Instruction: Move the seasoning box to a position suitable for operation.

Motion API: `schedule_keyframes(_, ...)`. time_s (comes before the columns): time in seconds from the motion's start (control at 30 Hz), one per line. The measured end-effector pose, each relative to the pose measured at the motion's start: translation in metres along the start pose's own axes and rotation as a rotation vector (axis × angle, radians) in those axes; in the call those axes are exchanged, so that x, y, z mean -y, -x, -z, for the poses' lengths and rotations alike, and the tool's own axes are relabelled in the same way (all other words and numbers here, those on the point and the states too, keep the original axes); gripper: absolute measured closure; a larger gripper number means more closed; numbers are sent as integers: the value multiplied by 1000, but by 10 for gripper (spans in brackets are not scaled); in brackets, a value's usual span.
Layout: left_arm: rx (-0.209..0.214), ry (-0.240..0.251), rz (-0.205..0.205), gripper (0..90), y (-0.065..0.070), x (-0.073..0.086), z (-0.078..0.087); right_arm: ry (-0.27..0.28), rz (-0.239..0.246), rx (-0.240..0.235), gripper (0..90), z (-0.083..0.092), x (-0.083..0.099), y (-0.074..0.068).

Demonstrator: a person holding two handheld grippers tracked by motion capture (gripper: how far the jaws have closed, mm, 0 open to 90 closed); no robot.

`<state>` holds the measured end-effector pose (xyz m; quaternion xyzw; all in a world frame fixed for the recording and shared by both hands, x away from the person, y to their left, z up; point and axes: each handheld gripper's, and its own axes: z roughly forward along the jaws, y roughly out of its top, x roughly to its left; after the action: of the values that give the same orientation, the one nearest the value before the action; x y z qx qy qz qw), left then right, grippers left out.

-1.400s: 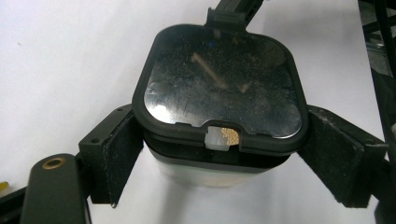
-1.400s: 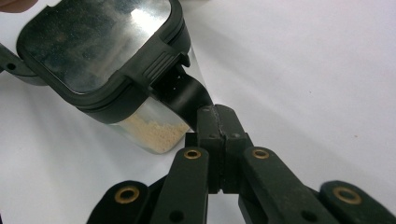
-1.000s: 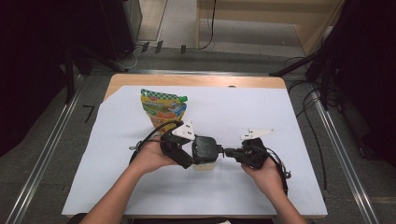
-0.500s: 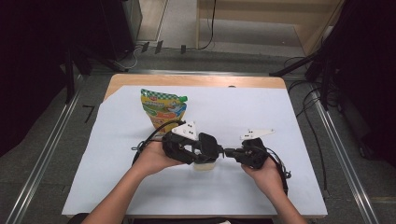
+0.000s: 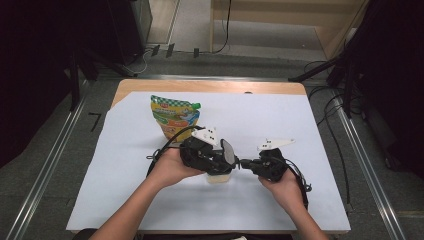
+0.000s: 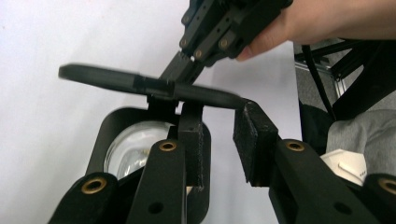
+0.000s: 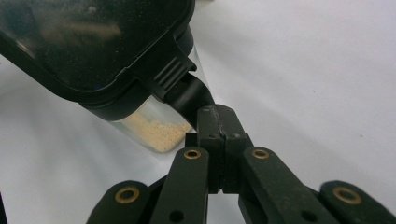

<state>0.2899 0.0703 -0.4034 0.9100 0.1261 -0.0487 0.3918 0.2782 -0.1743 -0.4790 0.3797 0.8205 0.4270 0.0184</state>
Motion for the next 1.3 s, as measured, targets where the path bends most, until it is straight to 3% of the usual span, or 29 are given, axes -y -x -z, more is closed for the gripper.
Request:
schedule_keyframes(0.1, 13, 19, 9, 744, -1, -6, -4, -7, 1, -4, 900, -1, 0, -1)
schedule_keyframes(0.3, 16, -1, -6, 743, 1, -18, -17, -13, 3, 6, 900, -3, 2, -2)
schedule_keyframes(0.43, 17, -4, -13, 742, 2, -19, -20, -9, -3, 4, 900, -3, 2, -2)
schedule_keyframes(0.8, 32, 10, 32, 728, -1, -14, -22, -8, 2, -2, 900, -3, 3, -3)
schedule_keyframes(0.97, 14, -2, 37, 720, -1, -11, -18, -10, 26, 18, 868, -2, 5, -4)
schedule_keyframes(1.1, 23, 14, 82, 706, -6, -6, -10, -9, 25, 16, 861, 0, 7, -4)
schedule_keyframes(1.3, -9, 28, 121, 659, -13, 2, 5, 9, 27, 5, 818, 6, 8, -7)
